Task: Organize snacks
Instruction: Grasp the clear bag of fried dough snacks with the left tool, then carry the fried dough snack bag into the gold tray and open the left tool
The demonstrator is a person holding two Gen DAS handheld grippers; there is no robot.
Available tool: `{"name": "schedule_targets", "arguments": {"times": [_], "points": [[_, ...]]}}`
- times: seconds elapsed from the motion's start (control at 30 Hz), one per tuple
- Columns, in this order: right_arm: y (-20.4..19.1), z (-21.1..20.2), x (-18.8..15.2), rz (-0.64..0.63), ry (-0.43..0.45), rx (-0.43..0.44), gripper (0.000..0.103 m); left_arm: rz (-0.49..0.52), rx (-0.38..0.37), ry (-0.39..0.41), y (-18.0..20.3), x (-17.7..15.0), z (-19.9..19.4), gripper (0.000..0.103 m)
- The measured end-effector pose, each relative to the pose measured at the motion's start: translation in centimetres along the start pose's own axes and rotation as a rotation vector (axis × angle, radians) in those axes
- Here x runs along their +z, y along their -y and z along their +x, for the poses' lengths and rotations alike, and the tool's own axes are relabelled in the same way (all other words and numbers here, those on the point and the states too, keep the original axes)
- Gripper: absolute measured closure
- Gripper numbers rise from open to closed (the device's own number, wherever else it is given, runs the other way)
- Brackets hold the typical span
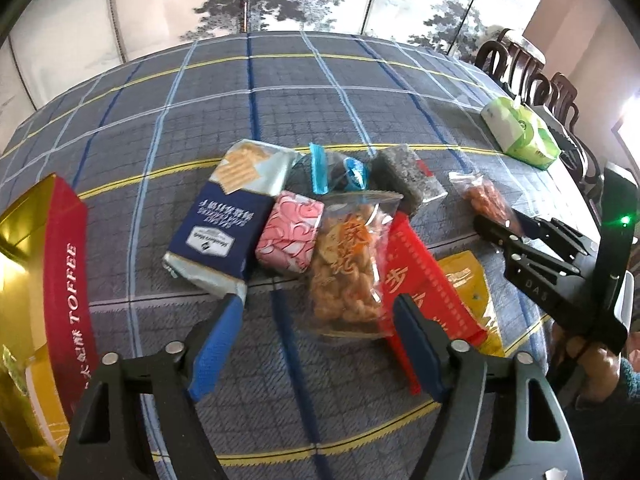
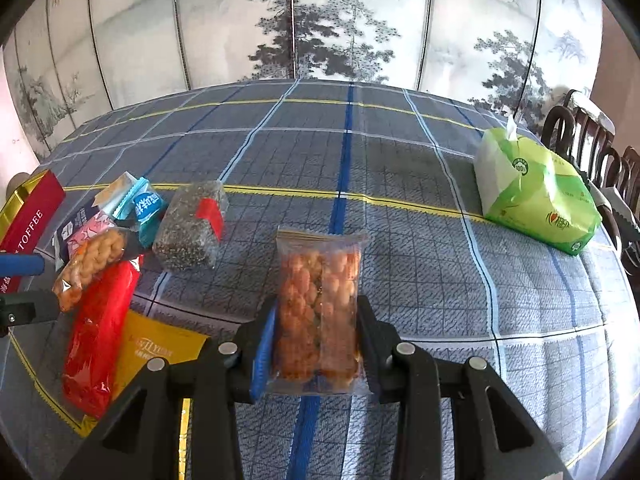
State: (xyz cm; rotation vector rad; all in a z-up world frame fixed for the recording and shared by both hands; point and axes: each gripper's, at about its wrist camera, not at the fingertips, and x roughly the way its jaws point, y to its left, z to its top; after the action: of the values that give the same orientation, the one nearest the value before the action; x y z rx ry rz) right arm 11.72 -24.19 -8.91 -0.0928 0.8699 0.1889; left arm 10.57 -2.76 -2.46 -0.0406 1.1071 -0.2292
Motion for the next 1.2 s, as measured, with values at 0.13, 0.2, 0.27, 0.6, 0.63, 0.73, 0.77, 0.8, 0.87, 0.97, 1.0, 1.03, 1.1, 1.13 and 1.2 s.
{"name": "schedule_targets", "arguments": {"times": [0.13, 0.2, 0.27, 0.6, 0.63, 0.73, 0.77, 0.8, 0.87, 0.97, 1.0, 1.03, 1.1, 1.13, 1.2], "points": [[0.0, 0.0, 0.0, 0.001, 0.000, 0.000, 0.065, 0.023, -0.006, -0.008, 0.7, 0.6, 0.8, 0.039], [0.0, 0.0, 0.0, 0.001, 0.000, 0.000, 0.065, 0.022, -0.019, -0.016, 0.8, 0.8, 1.3, 0.046], [0.0, 0.0, 0.0, 0.002, 0.000, 0.000, 0.065, 0.009, -0.024, -0.028, 0.8, 1.0, 1.9, 0.052], [0.1, 0.0, 0.0, 0.002, 0.001, 0.001, 0.065, 0.001, -0.047, -0.015, 0.6, 0.7, 2.0, 0.067], [0.1, 0.0, 0.0, 0.003, 0.000, 0.001, 0.064, 0.002, -0.047, -0.015, 0.6, 0.7, 1.9, 0.067], [0.1, 0.0, 0.0, 0.002, 0.000, 0.001, 0.064, 0.004, -0.044, -0.013, 0.6, 0.4, 1.6, 0.068], [0.1, 0.0, 0.0, 0.002, 0.001, 0.001, 0.064, 0.002, -0.047, -0.015, 0.5, 0.3, 1.5, 0.068], [0.1, 0.0, 0.0, 0.002, 0.001, 0.001, 0.064, 0.000, -0.046, -0.015, 0.5, 0.2, 1.4, 0.068], [0.0, 0.0, 0.0, 0.002, 0.001, 0.001, 0.064, -0.001, -0.049, -0.018, 0.4, -0.2, 1.1, 0.068], [0.0, 0.0, -0.1, 0.003, 0.001, -0.001, 0.064, -0.006, -0.059, -0.018, 0.1, -0.9, 0.4, 0.068], [0.1, 0.0, -0.1, 0.004, 0.001, -0.002, 0.064, -0.005, -0.058, -0.019, 0.1, -1.0, 0.2, 0.068], [0.1, 0.0, -0.1, 0.005, 0.001, -0.003, 0.064, -0.006, -0.058, -0.020, 0.0, -1.2, 0.0, 0.068], [0.1, 0.0, -0.1, 0.006, 0.002, -0.003, 0.064, -0.010, -0.065, -0.019, -0.2, -1.6, -0.5, 0.068], [0.1, 0.0, -0.1, 0.006, 0.002, -0.004, 0.064, -0.011, -0.066, -0.019, -0.2, -1.8, -0.7, 0.068], [0.1, 0.0, -0.1, 0.007, 0.002, -0.005, 0.064, -0.012, -0.072, -0.015, -0.3, -2.1, -1.3, 0.068]]}}
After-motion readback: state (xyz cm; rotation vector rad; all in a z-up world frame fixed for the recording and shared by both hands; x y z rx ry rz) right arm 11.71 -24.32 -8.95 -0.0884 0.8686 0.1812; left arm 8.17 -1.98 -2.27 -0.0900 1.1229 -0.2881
